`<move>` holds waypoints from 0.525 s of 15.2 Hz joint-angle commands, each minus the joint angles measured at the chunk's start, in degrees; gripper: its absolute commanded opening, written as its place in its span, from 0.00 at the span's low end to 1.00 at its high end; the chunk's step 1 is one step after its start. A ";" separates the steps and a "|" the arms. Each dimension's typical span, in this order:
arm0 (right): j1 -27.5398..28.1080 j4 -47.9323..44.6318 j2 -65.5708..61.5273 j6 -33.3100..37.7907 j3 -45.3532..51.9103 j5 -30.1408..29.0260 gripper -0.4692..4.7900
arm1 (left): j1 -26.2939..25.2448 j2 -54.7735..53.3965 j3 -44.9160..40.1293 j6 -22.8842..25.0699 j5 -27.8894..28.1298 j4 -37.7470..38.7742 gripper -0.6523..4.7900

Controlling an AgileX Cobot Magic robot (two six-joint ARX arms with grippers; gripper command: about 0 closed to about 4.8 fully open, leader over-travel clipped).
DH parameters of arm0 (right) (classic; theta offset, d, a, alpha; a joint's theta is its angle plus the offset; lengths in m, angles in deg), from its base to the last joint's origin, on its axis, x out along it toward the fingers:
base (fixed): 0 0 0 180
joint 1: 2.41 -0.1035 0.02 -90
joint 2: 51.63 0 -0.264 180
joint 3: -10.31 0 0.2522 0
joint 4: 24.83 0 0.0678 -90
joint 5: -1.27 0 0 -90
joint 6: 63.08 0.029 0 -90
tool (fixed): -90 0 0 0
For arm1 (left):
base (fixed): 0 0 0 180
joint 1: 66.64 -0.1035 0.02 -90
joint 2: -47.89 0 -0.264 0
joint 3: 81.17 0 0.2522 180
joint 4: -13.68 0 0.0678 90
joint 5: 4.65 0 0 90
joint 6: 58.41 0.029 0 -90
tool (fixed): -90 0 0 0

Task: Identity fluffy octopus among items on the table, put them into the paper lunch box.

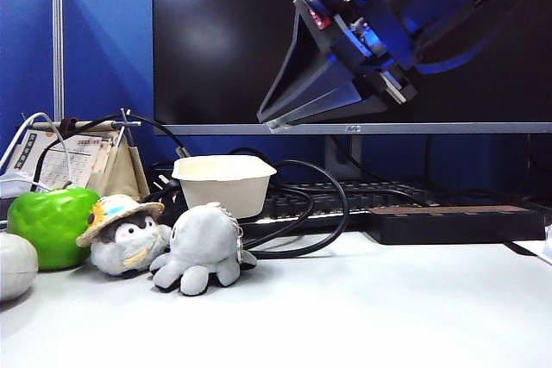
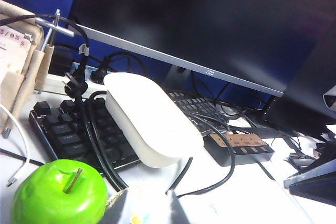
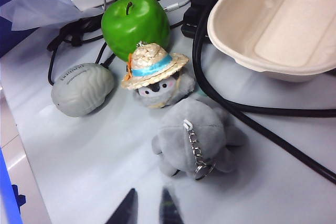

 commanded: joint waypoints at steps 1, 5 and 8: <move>-0.07 -0.15 0.20 0.04 -0.33 -0.28 0.21 | 0.02 0.15 0.04 -0.15 -0.37 -0.59 0.30; -0.07 -1.01 -0.61 0.11 -0.33 -0.57 0.84 | 0.02 0.15 0.04 -0.15 -0.33 -0.59 0.30; -0.70 -3.08 -5.77 6.36 -0.35 -4.20 0.98 | 0.02 0.15 0.04 -0.15 -0.33 -0.59 0.30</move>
